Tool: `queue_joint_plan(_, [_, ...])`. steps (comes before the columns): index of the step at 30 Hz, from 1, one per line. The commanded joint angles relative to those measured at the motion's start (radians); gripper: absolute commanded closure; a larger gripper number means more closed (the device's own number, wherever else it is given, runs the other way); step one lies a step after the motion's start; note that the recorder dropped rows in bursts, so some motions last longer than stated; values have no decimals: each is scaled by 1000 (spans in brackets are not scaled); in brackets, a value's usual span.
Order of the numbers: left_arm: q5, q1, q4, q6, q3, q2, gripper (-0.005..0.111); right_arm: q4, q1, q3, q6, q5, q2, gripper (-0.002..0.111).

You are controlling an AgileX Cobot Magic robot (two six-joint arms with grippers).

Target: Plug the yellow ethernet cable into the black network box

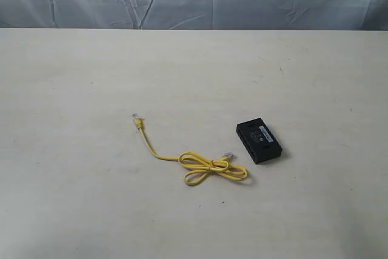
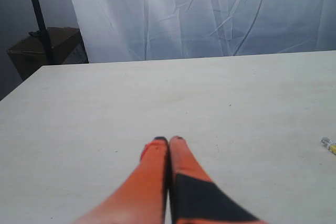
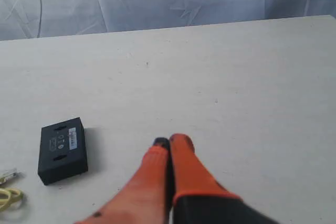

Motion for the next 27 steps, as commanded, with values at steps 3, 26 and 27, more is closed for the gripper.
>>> queue_joint_plan(3, [-12, 0, -3, -4, 5, -5, 107, -4, -4, 4, -6, -177, -6, 109])
queue_joint_plan(26, [-12, 0, -3, -4, 5, -5, 107, 7, -4, -150, -9, -207, 165, 109])
queue_joint_plan(27, [-12, 0, -3, -4, 5, -5, 107, -1, -4, -197, -9, -158, 222, 109])
